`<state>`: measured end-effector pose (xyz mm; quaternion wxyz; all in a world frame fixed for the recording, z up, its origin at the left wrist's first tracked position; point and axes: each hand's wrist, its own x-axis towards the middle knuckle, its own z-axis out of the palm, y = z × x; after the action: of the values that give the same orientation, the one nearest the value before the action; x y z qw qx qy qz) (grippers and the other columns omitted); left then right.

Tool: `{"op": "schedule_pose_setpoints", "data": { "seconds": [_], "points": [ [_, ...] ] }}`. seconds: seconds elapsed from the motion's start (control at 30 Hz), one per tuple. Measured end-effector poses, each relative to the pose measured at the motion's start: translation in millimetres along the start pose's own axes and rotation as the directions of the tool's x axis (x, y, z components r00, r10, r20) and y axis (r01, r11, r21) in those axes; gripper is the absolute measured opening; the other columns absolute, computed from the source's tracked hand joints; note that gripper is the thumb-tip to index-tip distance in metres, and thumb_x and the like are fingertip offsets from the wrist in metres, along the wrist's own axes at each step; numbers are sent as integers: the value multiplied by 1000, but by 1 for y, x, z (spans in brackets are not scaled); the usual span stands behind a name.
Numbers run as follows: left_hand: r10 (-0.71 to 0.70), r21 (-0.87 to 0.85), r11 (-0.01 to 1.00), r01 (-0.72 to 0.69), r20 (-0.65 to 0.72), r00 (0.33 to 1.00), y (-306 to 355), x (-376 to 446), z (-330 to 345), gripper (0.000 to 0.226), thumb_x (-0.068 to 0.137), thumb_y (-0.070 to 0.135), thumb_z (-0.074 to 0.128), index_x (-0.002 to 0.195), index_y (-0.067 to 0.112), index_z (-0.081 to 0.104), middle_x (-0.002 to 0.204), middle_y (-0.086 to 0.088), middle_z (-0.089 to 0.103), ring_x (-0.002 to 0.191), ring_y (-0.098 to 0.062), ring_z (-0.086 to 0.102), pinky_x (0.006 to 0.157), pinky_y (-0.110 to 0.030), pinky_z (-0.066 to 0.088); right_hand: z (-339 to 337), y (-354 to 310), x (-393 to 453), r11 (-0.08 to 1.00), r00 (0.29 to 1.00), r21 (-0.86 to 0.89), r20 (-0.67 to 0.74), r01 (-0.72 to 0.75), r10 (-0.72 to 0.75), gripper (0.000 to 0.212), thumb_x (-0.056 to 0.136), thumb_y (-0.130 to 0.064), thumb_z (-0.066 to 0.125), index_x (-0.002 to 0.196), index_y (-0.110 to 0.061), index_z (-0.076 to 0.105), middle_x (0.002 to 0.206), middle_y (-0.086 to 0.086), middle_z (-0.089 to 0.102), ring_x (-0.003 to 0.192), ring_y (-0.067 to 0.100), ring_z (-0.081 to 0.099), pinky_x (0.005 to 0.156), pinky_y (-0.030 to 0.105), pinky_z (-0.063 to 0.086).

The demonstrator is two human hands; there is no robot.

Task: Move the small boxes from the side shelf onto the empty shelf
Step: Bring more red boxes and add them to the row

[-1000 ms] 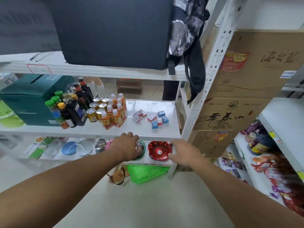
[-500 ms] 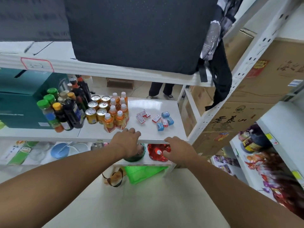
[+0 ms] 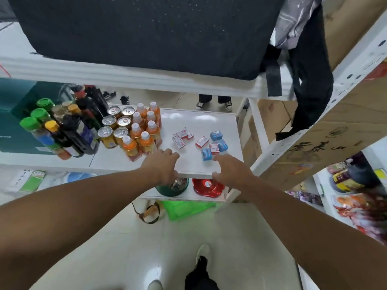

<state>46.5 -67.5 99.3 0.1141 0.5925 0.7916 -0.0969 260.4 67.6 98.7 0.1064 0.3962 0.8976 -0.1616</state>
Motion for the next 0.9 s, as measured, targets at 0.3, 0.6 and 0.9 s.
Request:
{"op": "schedule_pose_setpoints", "data": {
  "seconds": [0.3, 0.6, 0.9],
  "points": [
    [-91, -41, 995, 91, -1, 996, -8, 82, 16, 66, 90, 26, 73, 150, 26, 45, 139, -6, 57, 124, -30, 58, 90, -45, 60, 2, 38, 101, 998, 994, 20, 84, 65, -66, 62, 86, -33, 71, 145, -32, 54, 140, -2, 62, 117, 25, 64, 96, 45, 57],
    [91, 100, 992, -82, -91, 992, -35, 145, 33, 73, 92, 11, 76, 155, 26, 43, 156, -9, 48, 128, -31, 53, 91, -41, 56, 19, 27, 158, 998, 997, -18, 56, 61, -60, 49, 93, -28, 67, 141, -29, 57, 134, -1, 65, 117, 28, 64, 89, 43, 56],
    [226, 267, 948, -175, -173, 959, -43, 195, 77, 71, 98, 24, 74, 159, 28, 37, 159, -9, 43, 132, -32, 49, 99, -42, 48, 50, 30, 242, 963, 986, -213, 50, 167, -160, 64, 92, -4, 63, 150, -30, 56, 146, 0, 57, 133, 30, 51, 99, 48, 53]
  ]
}}
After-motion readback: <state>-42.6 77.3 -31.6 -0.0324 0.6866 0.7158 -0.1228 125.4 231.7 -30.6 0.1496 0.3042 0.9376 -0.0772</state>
